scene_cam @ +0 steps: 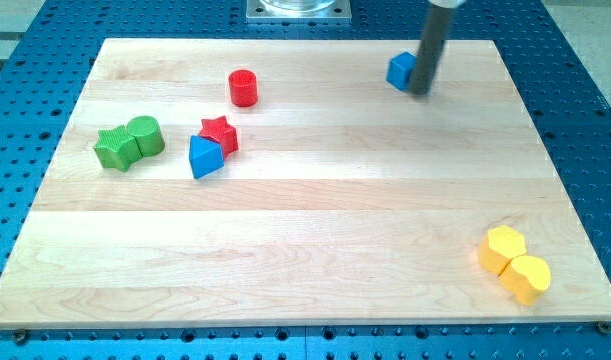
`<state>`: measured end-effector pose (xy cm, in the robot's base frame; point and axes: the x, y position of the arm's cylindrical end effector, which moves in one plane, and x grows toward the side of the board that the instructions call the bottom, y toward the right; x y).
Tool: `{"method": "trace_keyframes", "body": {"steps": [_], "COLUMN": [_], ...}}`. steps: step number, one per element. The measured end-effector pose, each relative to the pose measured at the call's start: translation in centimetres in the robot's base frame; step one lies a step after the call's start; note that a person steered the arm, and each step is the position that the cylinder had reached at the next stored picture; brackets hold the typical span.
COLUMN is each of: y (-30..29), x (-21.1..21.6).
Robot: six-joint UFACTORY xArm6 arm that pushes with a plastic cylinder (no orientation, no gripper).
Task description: Move the cube to the top left corner of the board
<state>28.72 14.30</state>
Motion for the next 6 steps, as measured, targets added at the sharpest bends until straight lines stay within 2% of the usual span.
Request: {"method": "trace_keyframes", "body": {"steps": [1,2,3,5,6], "y": [-1.7,1.5,-0.6,-12.1,-7.0], "x": [-3.5,-4.5,-5.8,-6.2,-7.7]}}
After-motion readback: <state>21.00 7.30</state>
